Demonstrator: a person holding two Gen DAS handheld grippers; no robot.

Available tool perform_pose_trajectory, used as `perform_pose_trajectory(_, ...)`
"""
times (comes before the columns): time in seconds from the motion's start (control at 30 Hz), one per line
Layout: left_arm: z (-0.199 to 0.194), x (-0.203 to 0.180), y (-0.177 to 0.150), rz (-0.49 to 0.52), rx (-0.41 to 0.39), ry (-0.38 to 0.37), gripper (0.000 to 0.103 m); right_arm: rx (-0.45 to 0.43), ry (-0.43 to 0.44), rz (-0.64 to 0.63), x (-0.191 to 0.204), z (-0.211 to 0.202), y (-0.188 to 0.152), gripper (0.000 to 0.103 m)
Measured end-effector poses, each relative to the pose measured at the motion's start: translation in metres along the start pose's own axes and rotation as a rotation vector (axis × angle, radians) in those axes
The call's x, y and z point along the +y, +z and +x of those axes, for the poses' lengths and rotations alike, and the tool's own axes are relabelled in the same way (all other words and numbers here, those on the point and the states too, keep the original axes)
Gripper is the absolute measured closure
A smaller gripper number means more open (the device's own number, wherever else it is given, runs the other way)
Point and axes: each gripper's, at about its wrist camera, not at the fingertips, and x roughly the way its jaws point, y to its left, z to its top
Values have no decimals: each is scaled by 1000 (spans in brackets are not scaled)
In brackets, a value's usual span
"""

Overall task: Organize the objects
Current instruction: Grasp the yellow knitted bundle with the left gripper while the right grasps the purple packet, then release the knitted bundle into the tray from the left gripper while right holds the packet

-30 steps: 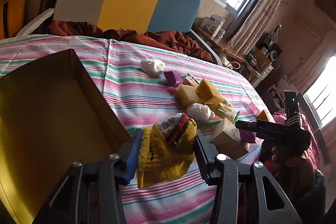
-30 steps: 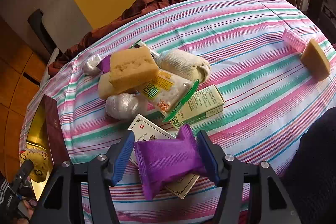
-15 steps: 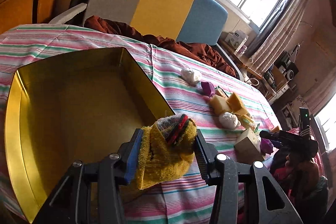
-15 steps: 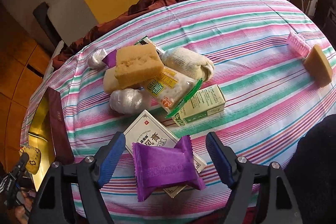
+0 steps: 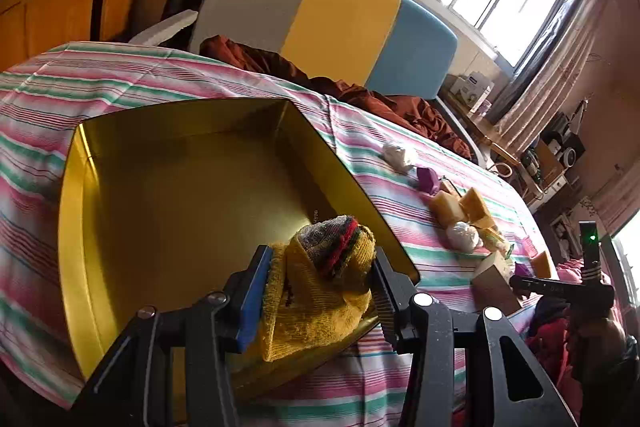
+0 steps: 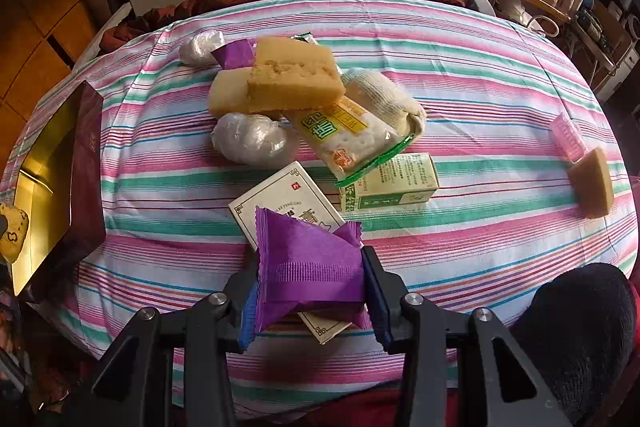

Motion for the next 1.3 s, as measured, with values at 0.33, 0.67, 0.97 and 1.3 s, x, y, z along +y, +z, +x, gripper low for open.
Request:
perform_pose_trajectory(0.33,-1,50,-25,19,45,237,54,-60,-3,39,-4,-3,5,59)
perform_pose_trajectory(0.67,-1,67,-43,22,58,339,51,-115,-8,25,3,-6,9,59)
perform_pose_trajectory(0.97,-4,67,-49,20,42,346,50,-212,46,-24,36,-19,22,59)
perform_pose_trajectory(1.3,-12,63,-48,7,16,329,46,-222,161,-163,113,-13,26,59)
